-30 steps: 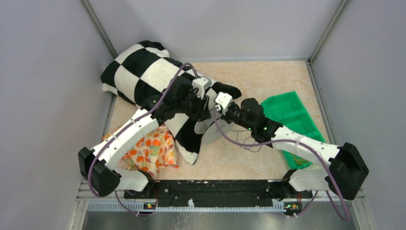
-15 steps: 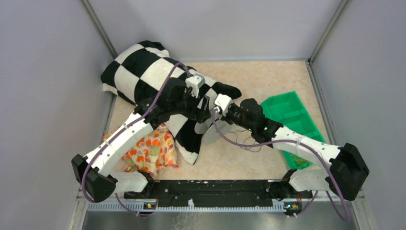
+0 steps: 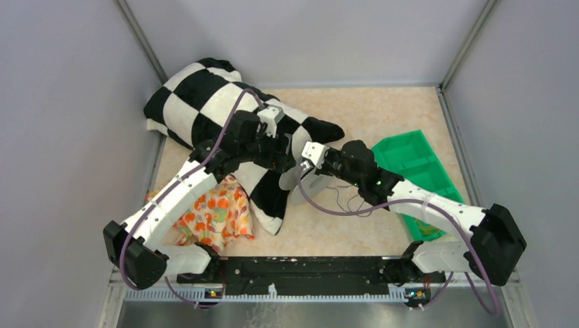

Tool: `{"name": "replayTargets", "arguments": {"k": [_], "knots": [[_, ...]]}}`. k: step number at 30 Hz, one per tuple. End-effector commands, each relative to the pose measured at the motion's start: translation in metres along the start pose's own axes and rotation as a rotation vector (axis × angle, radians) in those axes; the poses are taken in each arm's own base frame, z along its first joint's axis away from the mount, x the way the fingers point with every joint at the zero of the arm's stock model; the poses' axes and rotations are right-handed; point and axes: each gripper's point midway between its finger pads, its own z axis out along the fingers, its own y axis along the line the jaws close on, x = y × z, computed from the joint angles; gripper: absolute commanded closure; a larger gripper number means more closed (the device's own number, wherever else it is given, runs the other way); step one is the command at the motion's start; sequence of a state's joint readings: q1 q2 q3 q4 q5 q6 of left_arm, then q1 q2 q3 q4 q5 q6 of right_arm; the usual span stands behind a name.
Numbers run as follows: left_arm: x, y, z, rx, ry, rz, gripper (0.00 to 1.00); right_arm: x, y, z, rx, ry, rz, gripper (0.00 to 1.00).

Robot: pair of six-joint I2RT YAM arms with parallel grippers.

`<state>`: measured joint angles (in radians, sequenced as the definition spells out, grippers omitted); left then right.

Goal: Wrap the cables

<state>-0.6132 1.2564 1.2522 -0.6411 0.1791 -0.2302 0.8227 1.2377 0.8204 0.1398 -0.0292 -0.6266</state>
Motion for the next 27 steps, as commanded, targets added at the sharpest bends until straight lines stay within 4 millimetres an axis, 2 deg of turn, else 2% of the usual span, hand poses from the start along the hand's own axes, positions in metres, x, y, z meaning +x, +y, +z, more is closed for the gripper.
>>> {"name": "replayTargets", "arguments": {"k": [1, 7, 11, 15, 20, 27], "knots": [[-0.008, -0.005, -0.004, 0.038, -0.039, -0.024, 0.04, -0.023, -0.012, -0.005, 0.021, -0.066, -0.143, 1.00], [-0.008, -0.006, -0.002, 0.052, -0.042, -0.029, 0.04, -0.030, -0.019, -0.006, -0.002, -0.056, -0.264, 1.00], [-0.010, -0.004, 0.000, 0.045, -0.050, -0.038, 0.04, -0.025, -0.018, -0.001, -0.023, -0.034, -0.364, 1.00], [-0.007, -0.008, 0.003, 0.067, -0.030, -0.043, 0.04, -0.025, -0.024, 0.002, 0.036, -0.063, -0.433, 1.00], [-0.002, -0.006, 0.010, 0.068, -0.006, -0.047, 0.04, -0.024, -0.027, 0.010, 0.056, -0.057, -0.466, 1.00], [-0.004, -0.005, 0.016, 0.074, -0.025, -0.059, 0.04, -0.015, -0.020, 0.017, 0.014, -0.029, -0.475, 1.00]]}}
